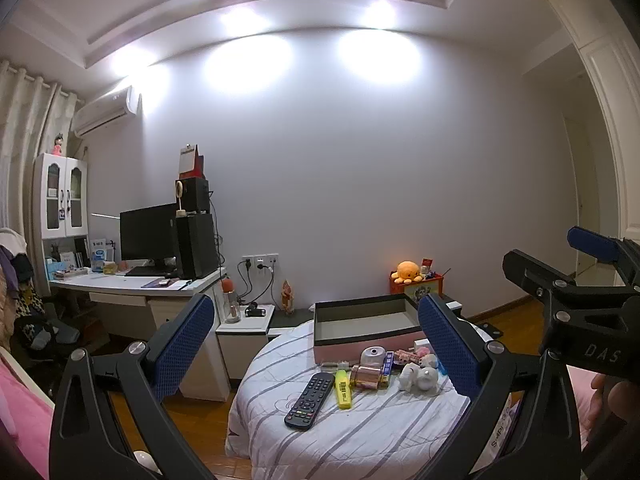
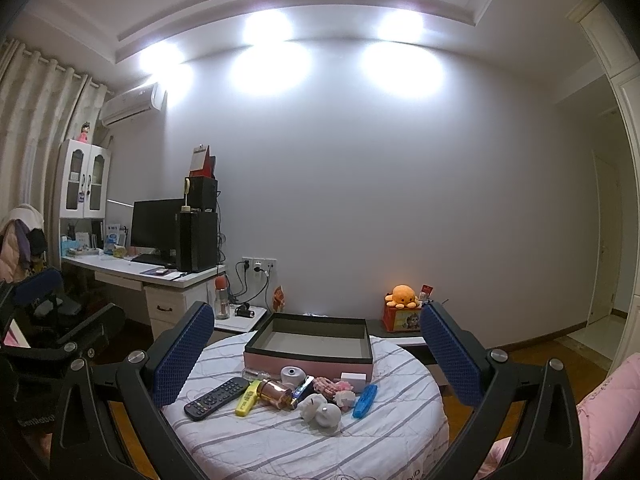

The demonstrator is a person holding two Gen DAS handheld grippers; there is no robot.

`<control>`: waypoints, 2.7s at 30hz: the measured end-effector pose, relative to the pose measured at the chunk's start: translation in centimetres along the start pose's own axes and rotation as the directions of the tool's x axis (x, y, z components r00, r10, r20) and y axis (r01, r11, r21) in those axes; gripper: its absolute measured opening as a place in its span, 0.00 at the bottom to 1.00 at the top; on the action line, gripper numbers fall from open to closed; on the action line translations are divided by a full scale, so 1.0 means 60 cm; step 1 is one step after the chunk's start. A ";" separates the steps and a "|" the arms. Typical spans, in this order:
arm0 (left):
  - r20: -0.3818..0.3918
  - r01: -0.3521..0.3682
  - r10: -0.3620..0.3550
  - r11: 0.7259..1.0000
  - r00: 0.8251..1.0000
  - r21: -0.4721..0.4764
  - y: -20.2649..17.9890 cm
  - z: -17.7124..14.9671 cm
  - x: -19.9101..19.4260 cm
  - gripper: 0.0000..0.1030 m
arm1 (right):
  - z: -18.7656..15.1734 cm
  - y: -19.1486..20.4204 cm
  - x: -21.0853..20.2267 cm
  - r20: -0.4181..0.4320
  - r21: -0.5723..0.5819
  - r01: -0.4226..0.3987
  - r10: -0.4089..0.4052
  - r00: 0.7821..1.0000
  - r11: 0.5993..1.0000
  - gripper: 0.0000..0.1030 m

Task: Organize rigid objects

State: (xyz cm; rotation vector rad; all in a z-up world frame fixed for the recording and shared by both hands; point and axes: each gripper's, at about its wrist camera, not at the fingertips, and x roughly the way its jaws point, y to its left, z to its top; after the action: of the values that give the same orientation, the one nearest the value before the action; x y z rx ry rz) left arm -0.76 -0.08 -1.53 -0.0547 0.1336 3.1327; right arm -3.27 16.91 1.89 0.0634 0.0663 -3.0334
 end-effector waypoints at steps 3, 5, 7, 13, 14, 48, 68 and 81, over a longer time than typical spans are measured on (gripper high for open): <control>-0.004 0.001 -0.001 1.000 1.000 0.002 0.001 -0.002 0.000 1.00 | 0.001 0.001 -0.001 0.003 0.002 0.002 -0.002 1.000 1.000 1.00; -0.006 -0.002 0.002 1.000 1.000 0.005 0.000 -0.002 0.001 1.00 | 0.001 -0.001 0.001 0.003 0.003 0.002 -0.002 1.000 1.000 1.00; -0.009 -0.002 0.002 1.000 1.000 0.005 0.000 -0.003 0.002 1.00 | 0.000 0.000 0.001 0.001 0.003 0.002 -0.002 1.000 1.000 1.00; -0.011 -0.001 0.001 1.000 1.000 0.003 -0.001 -0.005 0.003 1.00 | -0.001 0.002 -0.001 -0.001 0.002 0.005 -0.005 1.000 1.000 1.00; -0.012 0.000 0.000 1.000 1.000 0.002 -0.001 -0.005 0.004 1.00 | -0.001 0.001 -0.001 -0.001 0.002 0.005 -0.005 1.000 1.000 1.00; -0.259 0.016 -0.033 0.998 0.965 -0.067 0.032 -0.089 0.136 1.00 | -0.066 -0.058 0.089 -0.164 0.095 0.007 0.009 0.986 0.995 1.00; -0.665 0.045 -0.036 0.999 0.746 -0.004 -0.013 -0.264 0.411 1.00 | -0.256 -0.137 0.339 -0.557 0.155 0.068 0.030 0.830 0.986 1.00; -0.773 0.007 0.019 0.999 0.634 0.031 0.047 -0.323 0.490 1.00 | -0.286 -0.146 0.412 -0.640 0.117 0.102 -0.004 0.768 0.988 1.00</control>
State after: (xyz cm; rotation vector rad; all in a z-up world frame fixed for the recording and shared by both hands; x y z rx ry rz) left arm -29.49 -4.40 -21.59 -1.4077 0.1757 2.8448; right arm -28.08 23.77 -15.95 1.1266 -0.1042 -2.9030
